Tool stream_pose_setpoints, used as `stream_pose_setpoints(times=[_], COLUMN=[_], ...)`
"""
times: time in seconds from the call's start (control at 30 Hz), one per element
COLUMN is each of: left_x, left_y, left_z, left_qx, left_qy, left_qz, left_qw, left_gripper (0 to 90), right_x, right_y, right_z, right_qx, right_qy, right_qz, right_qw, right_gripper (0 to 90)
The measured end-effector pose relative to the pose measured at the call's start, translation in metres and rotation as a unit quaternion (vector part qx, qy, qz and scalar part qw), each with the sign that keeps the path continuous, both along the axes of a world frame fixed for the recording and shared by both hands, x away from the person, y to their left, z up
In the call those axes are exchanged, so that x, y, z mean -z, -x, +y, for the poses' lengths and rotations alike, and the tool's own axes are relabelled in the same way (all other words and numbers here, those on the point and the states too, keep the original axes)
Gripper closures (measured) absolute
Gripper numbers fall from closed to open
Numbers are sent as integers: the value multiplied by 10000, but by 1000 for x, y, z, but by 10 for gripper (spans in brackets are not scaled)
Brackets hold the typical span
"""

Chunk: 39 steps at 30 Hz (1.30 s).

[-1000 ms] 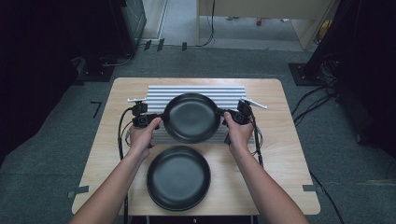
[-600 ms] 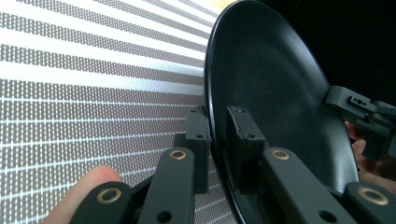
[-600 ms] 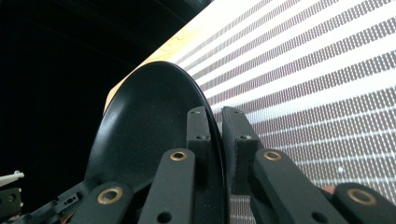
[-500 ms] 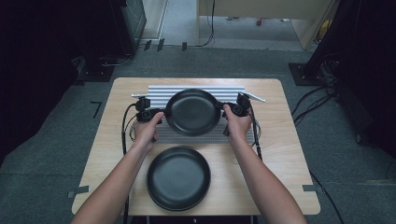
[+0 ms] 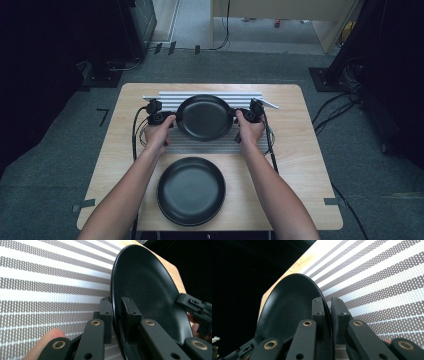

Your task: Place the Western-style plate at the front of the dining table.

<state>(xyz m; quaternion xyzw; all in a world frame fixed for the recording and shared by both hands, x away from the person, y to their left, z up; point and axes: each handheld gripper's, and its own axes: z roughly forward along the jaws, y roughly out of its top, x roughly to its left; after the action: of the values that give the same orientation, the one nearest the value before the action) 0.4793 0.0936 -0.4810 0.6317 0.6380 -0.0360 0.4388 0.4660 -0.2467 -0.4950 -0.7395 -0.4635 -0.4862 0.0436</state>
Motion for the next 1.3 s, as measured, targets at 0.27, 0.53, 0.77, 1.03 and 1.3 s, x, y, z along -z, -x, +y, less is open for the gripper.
stream_pose_setpoints(times=[0.27, 0.53, 0.77, 1.03, 1.3], left_x=[12, 17, 23, 24, 24], left_y=[-13, -18, -19, -19, -17], left_z=[-7, -19, -25, -26, -24], left_qx=[-65, -68, -43, -28, 143], left_qy=[45, -100, -192, -243, -231], left_qz=[239, 323, 401, 377, 218], left_qw=[9997, 9994, 9990, 9990, 9994], left_gripper=[808, 801, 794, 785, 737], right_x=[13, 20, 23, 23, 21], right_y=[-8, -11, -13, -13, -12], right_z=[-6, -14, -18, -17, -14], right_qx=[147, 200, 206, 184, 75], right_qy=[-102, -18, 13, 140, 362], right_qz=[108, 232, 214, 145, 108], right_qw=[9998, 9995, 9996, 9996, 9993], right_gripper=[819, 817, 812, 811, 806])
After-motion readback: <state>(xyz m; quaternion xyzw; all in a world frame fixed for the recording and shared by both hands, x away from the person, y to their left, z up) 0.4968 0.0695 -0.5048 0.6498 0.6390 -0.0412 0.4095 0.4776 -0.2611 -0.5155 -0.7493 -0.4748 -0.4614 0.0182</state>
